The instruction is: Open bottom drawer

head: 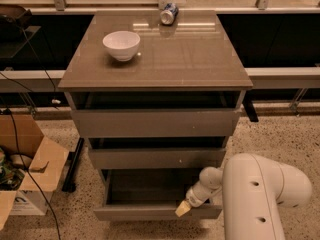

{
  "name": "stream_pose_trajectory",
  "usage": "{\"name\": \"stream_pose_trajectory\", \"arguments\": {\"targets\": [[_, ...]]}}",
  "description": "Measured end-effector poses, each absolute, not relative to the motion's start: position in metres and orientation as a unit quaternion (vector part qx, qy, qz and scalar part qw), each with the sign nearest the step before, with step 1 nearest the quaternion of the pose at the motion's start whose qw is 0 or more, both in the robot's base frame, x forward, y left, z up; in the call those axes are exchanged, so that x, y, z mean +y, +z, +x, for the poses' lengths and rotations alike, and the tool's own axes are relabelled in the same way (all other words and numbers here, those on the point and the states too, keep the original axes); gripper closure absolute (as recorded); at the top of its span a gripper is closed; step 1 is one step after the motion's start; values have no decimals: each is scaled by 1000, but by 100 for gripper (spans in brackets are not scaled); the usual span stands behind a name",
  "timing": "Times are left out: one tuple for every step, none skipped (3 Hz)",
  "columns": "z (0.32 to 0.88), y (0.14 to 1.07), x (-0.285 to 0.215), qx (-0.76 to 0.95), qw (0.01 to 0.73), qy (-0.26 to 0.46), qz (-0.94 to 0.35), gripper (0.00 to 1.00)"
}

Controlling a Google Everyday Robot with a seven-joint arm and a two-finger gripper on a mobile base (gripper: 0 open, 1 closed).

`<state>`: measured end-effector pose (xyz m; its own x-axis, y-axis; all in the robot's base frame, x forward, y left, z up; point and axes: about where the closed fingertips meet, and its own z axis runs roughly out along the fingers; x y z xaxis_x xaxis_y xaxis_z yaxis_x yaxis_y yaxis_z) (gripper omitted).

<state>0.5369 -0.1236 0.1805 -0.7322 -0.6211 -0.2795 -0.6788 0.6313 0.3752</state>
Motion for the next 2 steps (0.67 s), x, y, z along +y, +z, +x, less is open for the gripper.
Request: {"name": "stream_pose_trajectory", "arguments": {"targets": [[501, 173, -117, 909, 38, 242, -338, 0], [496, 173, -119, 908, 32, 244, -339, 0]]}}
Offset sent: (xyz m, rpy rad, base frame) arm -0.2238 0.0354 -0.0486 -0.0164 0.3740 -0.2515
